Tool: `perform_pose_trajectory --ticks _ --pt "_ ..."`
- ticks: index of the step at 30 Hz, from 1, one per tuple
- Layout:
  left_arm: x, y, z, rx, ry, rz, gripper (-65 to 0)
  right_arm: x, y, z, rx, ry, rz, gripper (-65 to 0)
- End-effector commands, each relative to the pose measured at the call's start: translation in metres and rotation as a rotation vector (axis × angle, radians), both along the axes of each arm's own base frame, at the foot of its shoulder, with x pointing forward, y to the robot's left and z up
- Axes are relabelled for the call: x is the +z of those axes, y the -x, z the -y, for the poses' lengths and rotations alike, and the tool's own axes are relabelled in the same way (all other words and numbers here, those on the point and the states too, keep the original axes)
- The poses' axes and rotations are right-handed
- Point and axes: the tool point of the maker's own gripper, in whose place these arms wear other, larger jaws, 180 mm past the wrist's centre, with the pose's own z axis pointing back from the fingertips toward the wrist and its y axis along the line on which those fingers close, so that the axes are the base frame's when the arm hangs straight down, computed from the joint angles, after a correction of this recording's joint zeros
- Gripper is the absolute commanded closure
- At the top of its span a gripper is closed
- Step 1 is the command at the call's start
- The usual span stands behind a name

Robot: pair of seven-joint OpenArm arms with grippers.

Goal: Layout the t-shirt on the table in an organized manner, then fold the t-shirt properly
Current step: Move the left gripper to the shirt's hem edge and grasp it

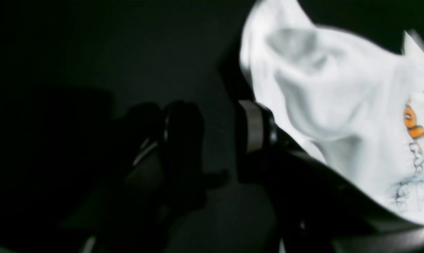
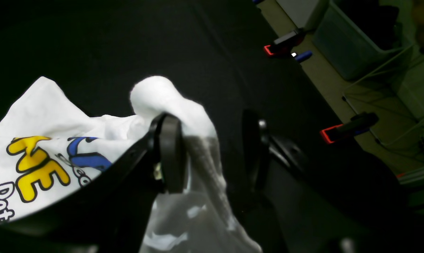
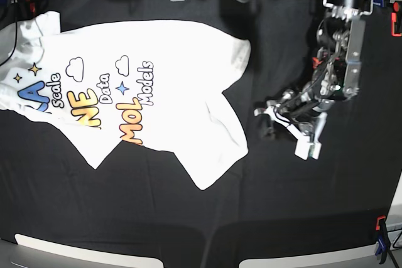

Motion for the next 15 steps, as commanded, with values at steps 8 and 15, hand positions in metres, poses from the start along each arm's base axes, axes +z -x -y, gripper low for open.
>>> perform_pose_trajectory --ticks 8,15 --pt "-0.012 -0.016 0.040 -0.046 0.262 -0.094 -21.5 0.018 -0.005 0.002 0.012 0.036 0.044 -25.0" --pt "-0.002 -0.006 0.056 -0.136 0.382 -0.079 -21.5 0.018 -0.005 0.002 0.012 0.035 0.044 -25.0"
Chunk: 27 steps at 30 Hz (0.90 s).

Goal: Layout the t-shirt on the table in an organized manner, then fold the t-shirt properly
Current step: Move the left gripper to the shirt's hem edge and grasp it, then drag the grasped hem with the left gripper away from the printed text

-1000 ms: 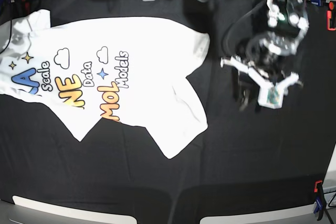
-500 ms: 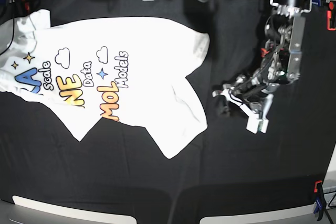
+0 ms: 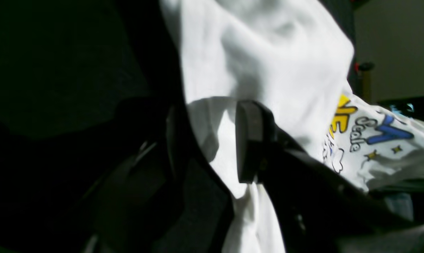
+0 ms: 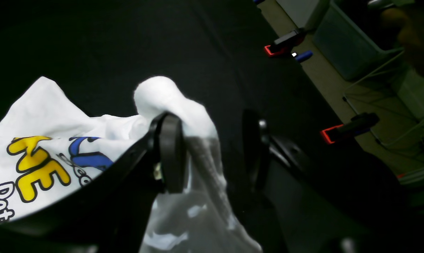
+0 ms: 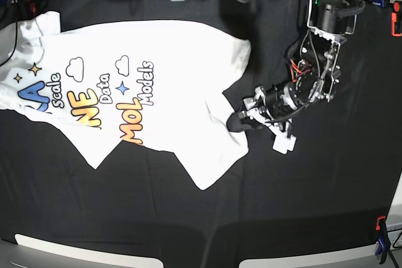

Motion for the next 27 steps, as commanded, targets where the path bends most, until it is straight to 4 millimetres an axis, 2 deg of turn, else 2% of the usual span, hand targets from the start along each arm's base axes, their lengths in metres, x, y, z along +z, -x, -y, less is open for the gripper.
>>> perform_pose_trajectory --ticks 1,5,15,18,24,25,27 --pt "0.024 -0.011 0.005 -0.006 0.063 0.062 -21.5 0.018 -0.005 0.002 0.012 0.035 0.044 -25.0" --pt "0.040 -0.008 0.012 -0.049 0.133 0.125 -21.5 0.018 -0.005 0.002 0.012 0.035 0.044 -25.0" --pt "0.034 -0.008 0.012 -0.060 0.085 0.133 -21.5 0.018 -0.005 0.002 0.011 0.035 0.044 -25.0" --pt "0.036 -0.007 0.020 -0.063 0.100 0.131 -21.5 0.018 -0.005 0.002 0.011 0.035 0.044 -25.0" --pt "0.033 -0.001 0.047 -0.105 0.083 0.134 -21.5 0.018 -0.005 0.002 0.011 0.035 0.042 -25.0" --pt "0.031 0.001 0.051 -0.118 0.068 0.134 -21.0 0.017 -0.005 0.002 0.011 0.034 0.040 -25.0" --pt "0.024 0.005 0.052 -0.147 0.026 0.124 -12.5 0.017 -0.005 0.002 0.010 0.034 0.040 -25.0"
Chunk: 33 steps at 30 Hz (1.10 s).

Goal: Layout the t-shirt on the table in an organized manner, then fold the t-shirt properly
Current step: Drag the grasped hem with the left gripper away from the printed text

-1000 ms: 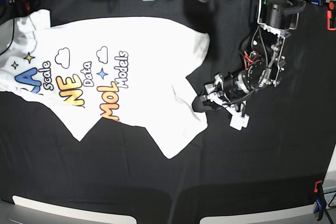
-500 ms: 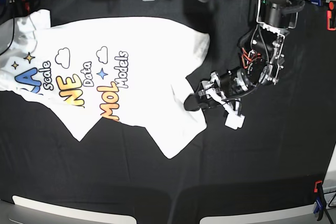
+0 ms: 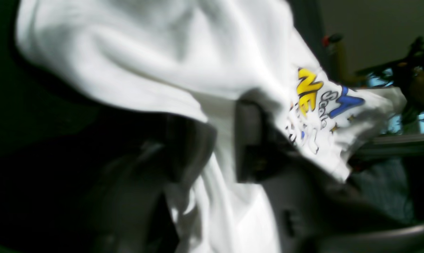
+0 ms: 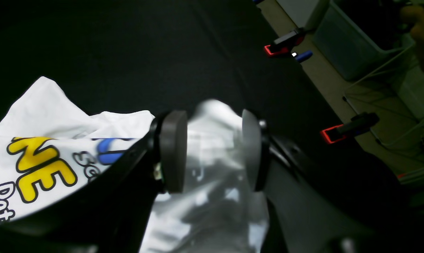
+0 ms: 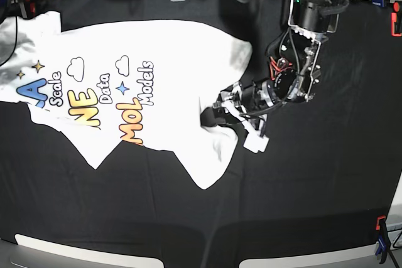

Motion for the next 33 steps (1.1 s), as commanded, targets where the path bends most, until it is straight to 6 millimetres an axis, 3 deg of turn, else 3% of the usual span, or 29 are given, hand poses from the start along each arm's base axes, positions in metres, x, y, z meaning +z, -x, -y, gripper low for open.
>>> perform_pose_trajectory --ticks 1,2,7,14,22,27,33 --pt "0.014 -0.009 0.000 -0.010 0.013 0.042 -5.5 0.017 -0.005 0.002 0.010 0.034 0.039 -25.0" --pt "0.010 -0.005 -0.001 -0.034 -0.006 0.024 0.0 0.017 -0.005 0.002 0.011 0.034 0.039 -25.0" --pt "-0.008 0.015 -0.007 -0.128 -0.083 -0.050 0.0 0.017 -0.005 0.002 0.010 0.033 0.040 -25.0" --pt "-0.001 0.017 -0.017 -0.140 -0.043 -0.076 0.0 0.017 -0.005 0.002 0.010 0.034 0.040 -25.0" --pt "-0.008 0.070 -0.023 -0.388 -0.097 -0.224 0.0 0.017 -0.005 0.002 0.011 0.033 0.041 -25.0" --pt "-0.012 0.080 -0.044 -0.362 -0.122 -0.214 0.0 0.017 -0.005 0.002 0.011 0.033 0.040 -25.0" --pt "-0.006 0.110 -0.082 -0.376 -0.235 -0.147 0.0 0.019 -0.010 -0.008 0.049 -0.028 0.082 -25.0"
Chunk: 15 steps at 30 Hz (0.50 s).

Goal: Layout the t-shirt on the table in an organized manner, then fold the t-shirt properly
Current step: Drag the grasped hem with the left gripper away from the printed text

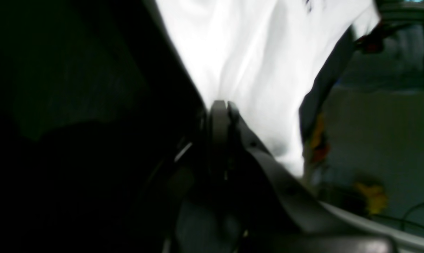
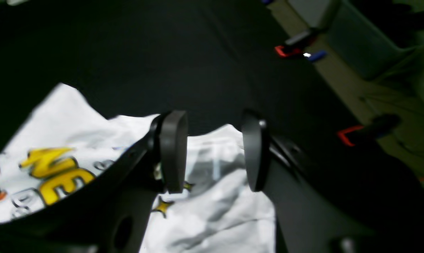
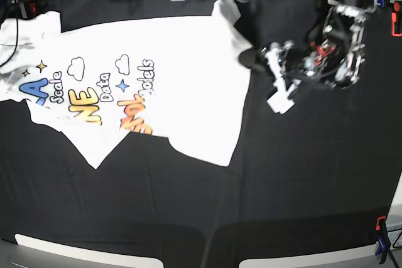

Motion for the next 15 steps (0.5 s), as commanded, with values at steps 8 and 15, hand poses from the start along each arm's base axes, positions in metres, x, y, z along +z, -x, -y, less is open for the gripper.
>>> perform_pose_trajectory --ticks 8,15 --pt "0.031 0.060 -0.011 -0.123 -0.046 0.107 0.0 0.016 -0.005 -0.001 0.021 0.021 0.041 -25.0" --pt "0.026 0.123 -0.022 -0.182 -0.095 0.037 0.0 0.016 -0.005 -0.001 0.020 0.019 0.038 -25.0"
